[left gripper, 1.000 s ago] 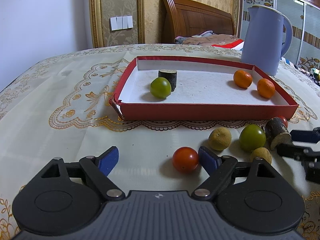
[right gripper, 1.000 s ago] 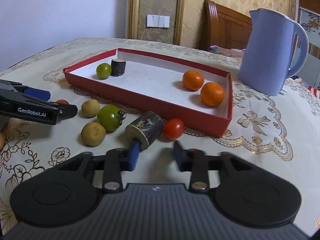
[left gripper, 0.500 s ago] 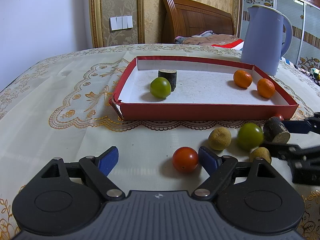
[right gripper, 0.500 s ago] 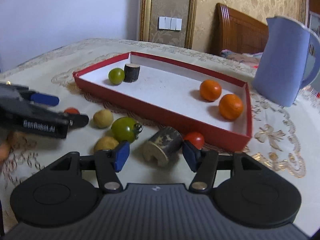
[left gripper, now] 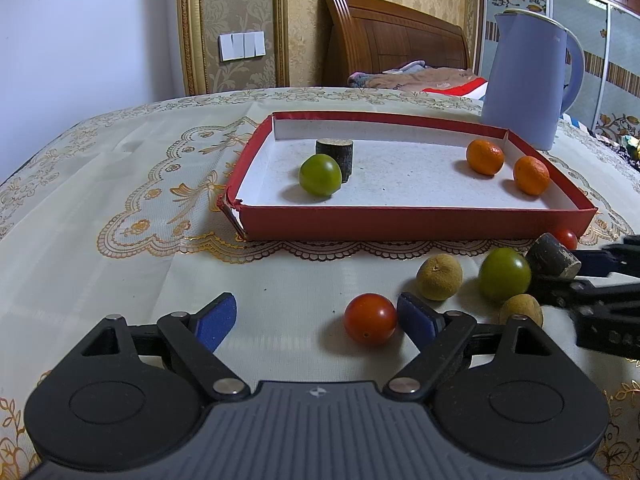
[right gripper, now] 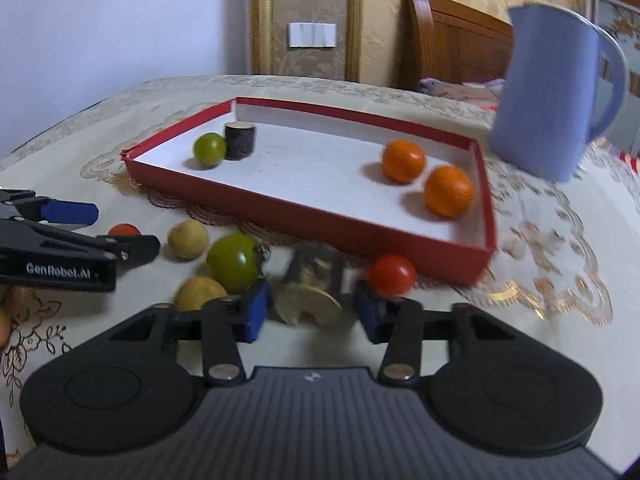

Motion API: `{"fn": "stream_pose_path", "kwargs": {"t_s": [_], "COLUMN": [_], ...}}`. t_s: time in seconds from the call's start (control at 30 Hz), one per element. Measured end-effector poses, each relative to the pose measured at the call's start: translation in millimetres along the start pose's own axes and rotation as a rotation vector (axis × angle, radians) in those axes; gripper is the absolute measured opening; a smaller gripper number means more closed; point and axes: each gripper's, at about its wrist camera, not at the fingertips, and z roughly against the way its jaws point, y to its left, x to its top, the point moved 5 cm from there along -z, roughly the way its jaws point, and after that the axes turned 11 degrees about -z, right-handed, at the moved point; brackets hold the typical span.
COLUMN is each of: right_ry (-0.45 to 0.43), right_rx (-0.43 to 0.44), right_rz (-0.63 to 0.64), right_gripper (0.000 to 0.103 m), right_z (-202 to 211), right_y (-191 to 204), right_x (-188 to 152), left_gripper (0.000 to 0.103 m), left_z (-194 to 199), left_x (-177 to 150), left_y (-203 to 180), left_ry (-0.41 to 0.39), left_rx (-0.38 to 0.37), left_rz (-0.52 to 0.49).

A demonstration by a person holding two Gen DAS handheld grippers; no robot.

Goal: Organize fruits
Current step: 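Close the left gripper on the cherry tomato while the right gripper lifts the log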

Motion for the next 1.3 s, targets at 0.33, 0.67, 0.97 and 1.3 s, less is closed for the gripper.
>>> {"fn": "stream_pose_path", "kwargs": {"t_s": [0.33,0.67,0.97,1.3], "right_ry": [-0.008,-0.015,-0.024,-0.03], "right_rx": [-0.008,-0.011,-0.017,-0.016], "right_rz": [-0.012,-0.014,-0.021,-0.042], "right_gripper": [0.034,0.034,0.031,0.031], "right_z": [-2.8,-2.7,-0.8,1.5], "right_y": [-1.3,-0.8,-1.4,-4.2], "right_x": [0.7,0.3,-0.4,-0.7], "left_gripper": [0.09,0.094,0.093,0.056], "left_z": [-0.1,-1.3,-0.2,6.5], "left_x": [0.3,0.1,0.2,0.1], "left_y": [-1.5,-0.8,2.4,-1.1], "left_ry": [0.001,0.004,-0.008,-0.04], "left_rx": [-0.003,-0.005,-0.011,-0.038], "left_rz": [-0.001,0.0,0.009,-0.01]}}
